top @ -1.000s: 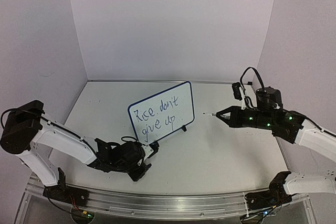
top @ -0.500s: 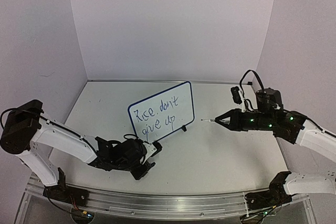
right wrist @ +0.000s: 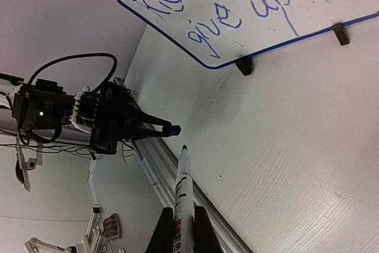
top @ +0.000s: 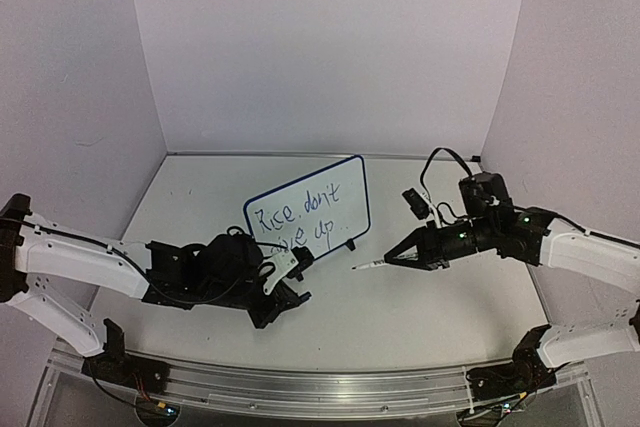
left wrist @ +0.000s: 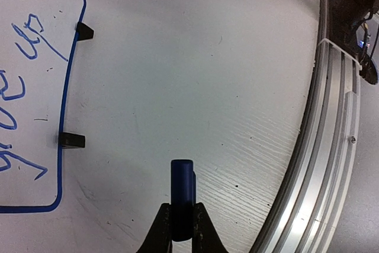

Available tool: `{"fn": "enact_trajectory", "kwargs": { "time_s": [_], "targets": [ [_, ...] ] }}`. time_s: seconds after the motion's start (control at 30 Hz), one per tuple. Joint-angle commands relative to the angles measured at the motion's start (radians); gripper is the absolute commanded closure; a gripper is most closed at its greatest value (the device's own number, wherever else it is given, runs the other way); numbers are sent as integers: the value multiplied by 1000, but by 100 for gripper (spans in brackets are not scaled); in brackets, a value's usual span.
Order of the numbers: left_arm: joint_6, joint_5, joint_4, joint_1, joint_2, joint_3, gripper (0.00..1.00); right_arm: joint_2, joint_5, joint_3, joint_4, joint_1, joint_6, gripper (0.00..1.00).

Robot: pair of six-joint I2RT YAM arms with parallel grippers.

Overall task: Write a sentence on the whiteboard
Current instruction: Insert the pen cap into the whiteboard marker.

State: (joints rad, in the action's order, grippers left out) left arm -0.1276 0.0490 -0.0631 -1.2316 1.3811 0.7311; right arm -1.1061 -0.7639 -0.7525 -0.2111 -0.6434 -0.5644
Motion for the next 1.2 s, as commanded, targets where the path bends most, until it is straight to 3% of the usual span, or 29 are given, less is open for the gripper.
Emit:
{"fn": "enact_trajectory", "kwargs": {
  "time_s": [0.0, 0.13, 0.5, 1.17],
  "targets": [
    [53, -91, -35, -4, -60, 53, 100, -63, -188, -66, 76, -51, -15, 100],
    [76, -187, -75, -3, -79, 84, 100, -117, -232, -100, 76, -86, -1, 100],
    [91, -285, -102, -3, -148, 95, 100, -178, -318, -106, 85, -101, 15, 100],
    [37, -342, -20, -4, -173, 63, 100, -218, -320, -127, 100, -133, 13, 100]
  ]
}}
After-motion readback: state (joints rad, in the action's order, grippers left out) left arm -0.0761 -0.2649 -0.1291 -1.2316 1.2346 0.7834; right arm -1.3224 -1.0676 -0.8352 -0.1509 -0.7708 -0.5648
